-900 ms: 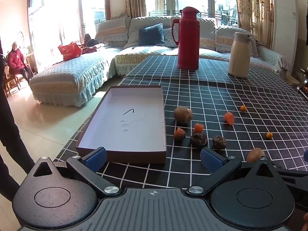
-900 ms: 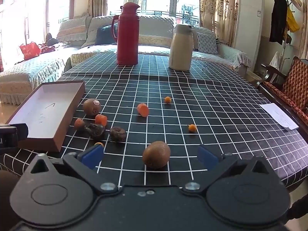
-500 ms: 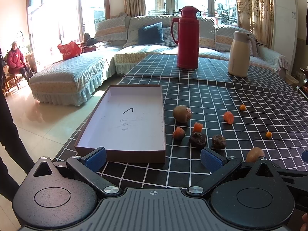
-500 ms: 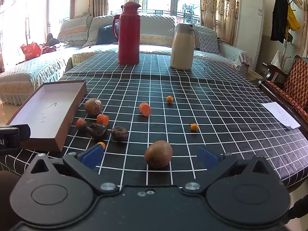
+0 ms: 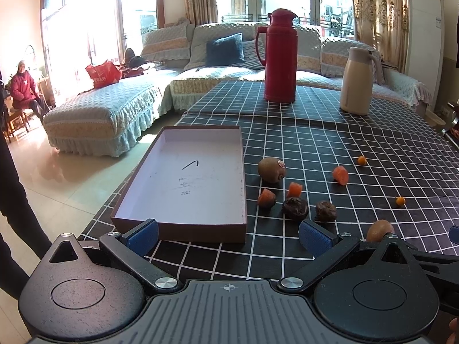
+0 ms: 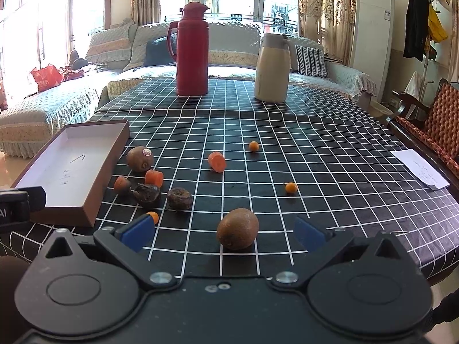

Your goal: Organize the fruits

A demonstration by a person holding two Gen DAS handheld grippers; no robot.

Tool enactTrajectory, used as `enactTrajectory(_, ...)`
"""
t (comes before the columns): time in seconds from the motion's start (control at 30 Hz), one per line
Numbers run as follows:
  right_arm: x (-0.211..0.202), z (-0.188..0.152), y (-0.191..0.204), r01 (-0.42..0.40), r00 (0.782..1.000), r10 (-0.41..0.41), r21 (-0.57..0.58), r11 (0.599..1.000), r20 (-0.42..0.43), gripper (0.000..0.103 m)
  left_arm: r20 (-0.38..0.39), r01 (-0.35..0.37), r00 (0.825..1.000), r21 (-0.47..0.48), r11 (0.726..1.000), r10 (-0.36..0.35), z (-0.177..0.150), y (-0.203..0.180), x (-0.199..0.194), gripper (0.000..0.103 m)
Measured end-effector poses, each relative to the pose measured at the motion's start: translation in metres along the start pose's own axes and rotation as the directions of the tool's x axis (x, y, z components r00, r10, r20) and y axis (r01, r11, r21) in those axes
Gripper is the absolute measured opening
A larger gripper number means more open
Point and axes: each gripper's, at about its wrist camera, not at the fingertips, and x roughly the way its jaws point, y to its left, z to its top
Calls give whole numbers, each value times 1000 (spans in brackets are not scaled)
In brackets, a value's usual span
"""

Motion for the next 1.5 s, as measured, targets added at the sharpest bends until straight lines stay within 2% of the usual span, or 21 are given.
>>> enactTrajectory(1.07, 2, -2, -5, -10, 1000, 10, 19, 1000, -9, 103, -12, 6, 1000, 14, 1000, -6, -1, -4, 1, 103)
enactTrajectory(1.2, 2, -3, -6, -10, 1000, 10, 21, 1000, -9, 103, -36, 13, 999, 15, 1000, -13, 0, -4, 2, 103)
enactTrajectory(1.23, 2, -3, -6, -9, 1000, 9, 21, 1000, -9, 103, -77, 19, 997, 14, 1000, -18, 2, -3, 2, 103)
enactTrajectory(1.3, 3, -4, -6, -7, 1000, 8, 22, 1000, -11, 103, -93, 20, 995, 17, 1000, -18, 3, -3, 3, 103)
enactTrajectory(1.37, 4, -4, -8, -6, 1000, 6, 25, 1000, -12, 103, -50, 24, 998, 8, 1000, -23, 0, -3, 3, 103)
enactTrajectory(1.5, 5, -6, -10, -2, 1000, 2, 29, 1000, -15, 103, -52, 27, 998, 9, 1000, -26, -1, -4, 7, 103)
